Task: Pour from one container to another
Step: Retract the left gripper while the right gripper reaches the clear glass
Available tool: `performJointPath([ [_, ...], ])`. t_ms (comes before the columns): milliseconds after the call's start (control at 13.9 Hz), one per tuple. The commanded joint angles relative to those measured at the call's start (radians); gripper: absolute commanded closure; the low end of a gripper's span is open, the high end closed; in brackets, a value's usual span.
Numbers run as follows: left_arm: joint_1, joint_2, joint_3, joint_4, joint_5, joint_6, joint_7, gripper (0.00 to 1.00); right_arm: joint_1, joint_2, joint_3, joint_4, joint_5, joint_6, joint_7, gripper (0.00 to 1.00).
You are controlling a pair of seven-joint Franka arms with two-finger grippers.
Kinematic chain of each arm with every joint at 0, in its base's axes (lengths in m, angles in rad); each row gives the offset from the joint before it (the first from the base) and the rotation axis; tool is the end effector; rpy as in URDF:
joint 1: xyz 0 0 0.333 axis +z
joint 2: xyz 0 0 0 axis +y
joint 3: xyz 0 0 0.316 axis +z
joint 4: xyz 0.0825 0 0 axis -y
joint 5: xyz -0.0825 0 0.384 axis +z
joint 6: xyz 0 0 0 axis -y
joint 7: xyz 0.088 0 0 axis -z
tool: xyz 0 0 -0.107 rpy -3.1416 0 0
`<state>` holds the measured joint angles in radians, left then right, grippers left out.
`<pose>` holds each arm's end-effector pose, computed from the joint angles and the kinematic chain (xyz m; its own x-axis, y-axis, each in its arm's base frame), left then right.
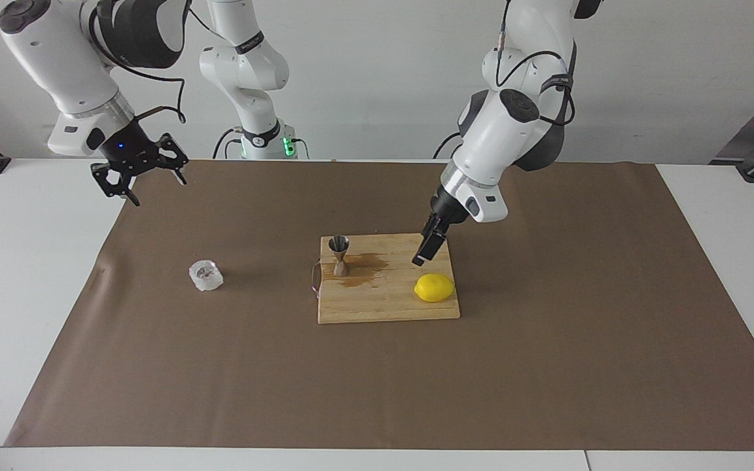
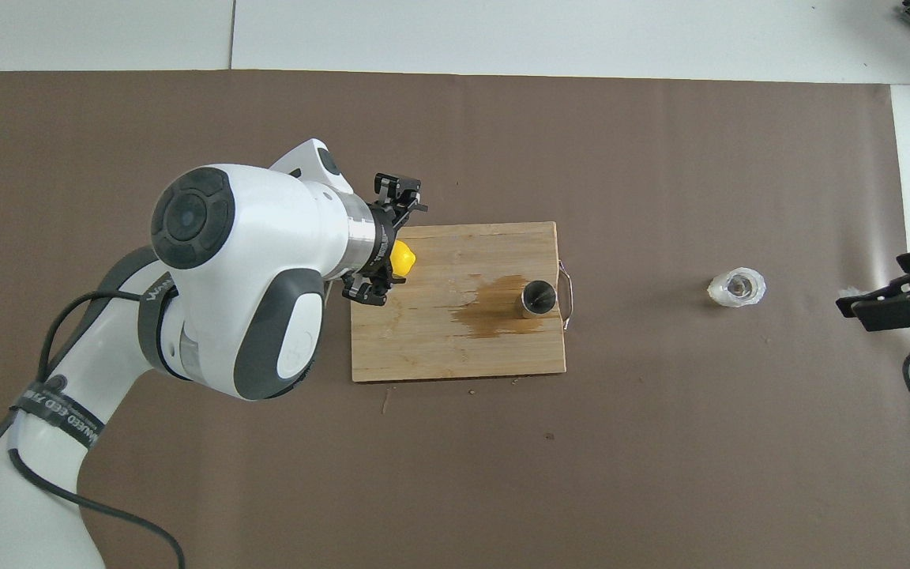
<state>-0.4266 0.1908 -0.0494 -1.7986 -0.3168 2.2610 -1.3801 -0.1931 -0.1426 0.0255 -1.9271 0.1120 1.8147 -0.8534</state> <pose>0.5653 -0.2986 0.4689 0.4926 0.8356 -0.2432 0.8591 -0.4224 0.2890 0.5152 -0.0771 0.5529 0.7875 0.6084 0.0985 0.6144 -0.7875 -0.0478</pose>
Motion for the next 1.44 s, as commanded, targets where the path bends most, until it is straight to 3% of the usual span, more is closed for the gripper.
performJointPath([
  [0, 0.080, -0.028, -0.009, -0.018, 0.028, -0.066, 0.175, 0.00, -0.029, -0.052, 0.008, -0.116, 0.028, 0.092, -0.253, 0.00],
  [287, 0.190, -0.045, -0.006, -0.045, 0.064, -0.118, 0.436, 0.00, -0.097, -0.009, 0.007, -0.220, 0.155, 0.185, -0.641, 0.00],
  [718, 0.363, -0.073, -0.004, -0.091, 0.117, -0.172, 0.798, 0.00, -0.169, 0.198, 0.007, -0.227, 0.365, 0.284, -1.192, 0.00],
  [933, 0.400, -0.074, -0.004, -0.084, 0.226, -0.207, 0.973, 0.00, -0.167, 0.273, 0.008, -0.201, 0.396, 0.296, -1.309, 0.00],
  [1149, 0.437, -0.085, -0.001, -0.084, 0.251, -0.225, 1.157, 0.00, -0.166, 0.325, 0.010, -0.196, 0.446, 0.302, -1.391, 0.00],
  [1364, 0.437, -0.114, -0.004, -0.074, 0.393, -0.248, 1.302, 0.00, -0.172, 0.397, 0.010, -0.155, 0.512, 0.302, -1.481, 0.00],
])
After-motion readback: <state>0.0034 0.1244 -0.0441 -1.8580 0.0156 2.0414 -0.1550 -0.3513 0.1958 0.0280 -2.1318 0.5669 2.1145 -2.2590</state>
